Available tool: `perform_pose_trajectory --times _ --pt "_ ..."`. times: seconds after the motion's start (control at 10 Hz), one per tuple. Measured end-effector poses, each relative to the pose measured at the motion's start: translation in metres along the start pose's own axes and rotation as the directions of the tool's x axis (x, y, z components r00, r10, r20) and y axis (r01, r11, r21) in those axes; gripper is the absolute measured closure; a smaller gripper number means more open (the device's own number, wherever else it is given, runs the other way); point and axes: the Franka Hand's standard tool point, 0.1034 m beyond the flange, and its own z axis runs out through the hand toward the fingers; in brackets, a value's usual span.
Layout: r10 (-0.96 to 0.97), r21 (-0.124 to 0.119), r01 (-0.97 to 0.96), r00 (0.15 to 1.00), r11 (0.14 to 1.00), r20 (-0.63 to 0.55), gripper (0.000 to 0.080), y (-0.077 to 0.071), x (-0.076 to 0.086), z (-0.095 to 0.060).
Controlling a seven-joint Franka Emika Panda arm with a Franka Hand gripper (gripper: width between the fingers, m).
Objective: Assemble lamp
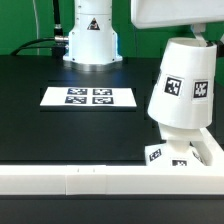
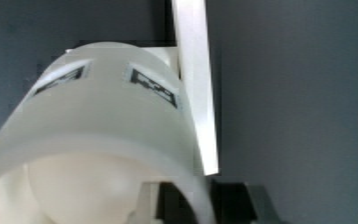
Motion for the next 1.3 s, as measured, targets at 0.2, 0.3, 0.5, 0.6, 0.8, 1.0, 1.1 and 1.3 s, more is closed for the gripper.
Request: perform_pose_trajectory --times 0.2,0.3,0.5,0.6,0.8,1.0,1.1,1.3 --pt "0.003 0.000 -0.003 1.000 1.000 -0.001 0.0508 0.002 0.001 -0.001" --pt "0.005 0.000 -0.005 1.000 1.000 -0.004 0.0297 0.004 0.002 -0.002" --pt "0.010 0.001 -0.010 1.000 1.000 0.000 0.0151 0.006 0.000 -0.012" --pt "0.026 0.000 -0.026 1.000 1.000 0.011 0.0151 0.004 -0.004 -0.022" --pt "0.067 -0.029 -0.066 0.997 0.997 0.037 0.0102 -0.006 -0.015 -0.047" --pt "0.075 -0.035 -0.074 0.997 0.997 0.032 0.0100 -0.011 -0.015 -0.049" --pt "0.076 -0.036 -0.075 0.997 0.997 0.033 0.0100 -0.010 -0.015 -0.049" --pt "0.076 -0.036 -0.075 0.997 0.997 0.034 0.0100 -0.010 -0.015 -0.048"
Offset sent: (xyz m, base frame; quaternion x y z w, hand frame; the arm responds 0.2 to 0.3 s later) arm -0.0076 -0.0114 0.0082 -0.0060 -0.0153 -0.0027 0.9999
